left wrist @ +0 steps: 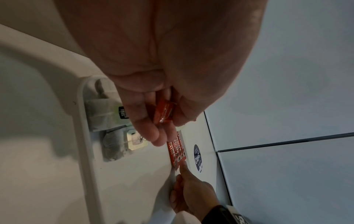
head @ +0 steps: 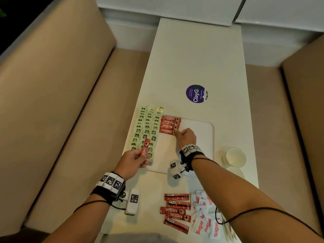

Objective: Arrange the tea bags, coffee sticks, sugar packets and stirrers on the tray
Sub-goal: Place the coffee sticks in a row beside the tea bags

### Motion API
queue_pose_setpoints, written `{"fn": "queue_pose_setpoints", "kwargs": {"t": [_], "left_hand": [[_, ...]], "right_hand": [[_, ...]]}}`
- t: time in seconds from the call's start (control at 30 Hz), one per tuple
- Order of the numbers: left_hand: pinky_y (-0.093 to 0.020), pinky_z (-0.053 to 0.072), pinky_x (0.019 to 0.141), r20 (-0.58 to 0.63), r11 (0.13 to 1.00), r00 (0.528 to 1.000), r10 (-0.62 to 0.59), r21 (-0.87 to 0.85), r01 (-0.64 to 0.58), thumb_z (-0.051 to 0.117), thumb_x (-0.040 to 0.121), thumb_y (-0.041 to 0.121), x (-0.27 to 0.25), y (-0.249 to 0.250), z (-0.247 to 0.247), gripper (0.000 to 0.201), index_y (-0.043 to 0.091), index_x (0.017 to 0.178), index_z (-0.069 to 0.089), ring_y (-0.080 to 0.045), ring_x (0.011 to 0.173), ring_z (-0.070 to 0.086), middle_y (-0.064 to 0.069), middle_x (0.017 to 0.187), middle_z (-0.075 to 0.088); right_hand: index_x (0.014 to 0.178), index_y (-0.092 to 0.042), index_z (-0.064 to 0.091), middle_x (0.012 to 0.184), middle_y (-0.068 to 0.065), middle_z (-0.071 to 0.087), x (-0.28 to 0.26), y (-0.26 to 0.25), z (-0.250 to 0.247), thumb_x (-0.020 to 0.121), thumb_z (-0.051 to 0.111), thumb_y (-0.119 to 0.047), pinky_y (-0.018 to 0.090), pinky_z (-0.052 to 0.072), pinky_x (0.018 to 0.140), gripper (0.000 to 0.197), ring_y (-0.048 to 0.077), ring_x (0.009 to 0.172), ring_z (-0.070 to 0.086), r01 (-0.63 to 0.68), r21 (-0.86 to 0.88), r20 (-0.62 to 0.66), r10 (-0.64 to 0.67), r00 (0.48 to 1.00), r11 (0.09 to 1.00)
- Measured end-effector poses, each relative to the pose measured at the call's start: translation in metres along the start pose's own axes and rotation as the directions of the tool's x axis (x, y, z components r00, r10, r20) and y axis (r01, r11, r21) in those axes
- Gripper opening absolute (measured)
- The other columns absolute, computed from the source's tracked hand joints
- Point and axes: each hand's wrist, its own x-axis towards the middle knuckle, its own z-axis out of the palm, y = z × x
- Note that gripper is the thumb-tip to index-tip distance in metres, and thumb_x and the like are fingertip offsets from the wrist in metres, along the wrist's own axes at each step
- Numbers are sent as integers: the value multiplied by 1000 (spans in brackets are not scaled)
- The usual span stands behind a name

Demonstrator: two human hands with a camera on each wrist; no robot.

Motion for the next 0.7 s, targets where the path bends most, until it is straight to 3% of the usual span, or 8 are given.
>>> {"fn": "queue_pose_setpoints", "kwargs": {"t": [0.1, 0.17, 0.3, 0.43, 0.57, 0.7], "left_hand": [[-27, 59, 72, 52, 1000, 998, 19, 14, -20, 51, 101, 1, -1, 2, -1, 19, 7, 110, 67, -22, 83, 72, -11, 103, 75], [-27, 59, 70, 60, 999, 998, 26, 30, -28, 52, 101, 2, -1, 3, -1, 17, 4, 108, 67, -21, 79, 72, -12, 101, 76], [-22, 54, 59, 70, 997, 997, 33, 64, -38, 56, 100, 4, -2, 9, 3, 16, 9, 107, 70, -12, 63, 64, -8, 93, 77], [-19, 45, 51, 100, 984, 994, 51, 163, -67, 60, 98, 8, 1, 13, 6, 13, 9, 97, 73, -11, 57, 59, -9, 89, 77], [-23, 43, 53, 95, 972, 993, 69, 217, -89, 63, 97, 12, 1, 17, 7, 9, 10, 95, 72, -11, 55, 57, -11, 87, 76], [-26, 47, 54, 15, 956, 994, 107, 275, -107, 68, 95, 20, 1, 22, 7, 11, 9, 93, 70, -8, 54, 58, -4, 68, 67]], "right_hand": [[82, -17, 53, 80, -2, 60, -12, 1, -1, 92, 68, -41, 25, 39, 59, 30, 14, 70, 54, 55, 31, 15, -55, 998, 998], [82, -17, 58, 80, -2, 63, -22, 1, -1, 94, 67, -41, 25, 44, 67, 28, 13, 73, 58, 153, 34, 121, -156, 980, 988], [88, -9, 69, 81, 5, 71, -52, -11, -9, 99, 63, -37, 24, 52, 67, 31, 10, 66, 63, 302, 142, 374, -334, 865, 942], [93, -18, 72, 76, -10, 70, -72, -19, -16, 100, 63, -20, 18, 51, 63, 11, 7, 63, 62, 354, 225, 459, -419, 783, 908], [90, -24, 70, 82, -7, 72, -72, -15, -23, 96, 68, -15, 19, 53, 70, 11, 3, 69, 63, 357, 209, 443, -413, 795, 911], [96, -15, 70, 78, -4, 70, -74, -8, -31, 96, 68, -13, 12, 47, 61, 3, 1, 63, 59, 294, 208, 476, -359, 803, 933]]}}
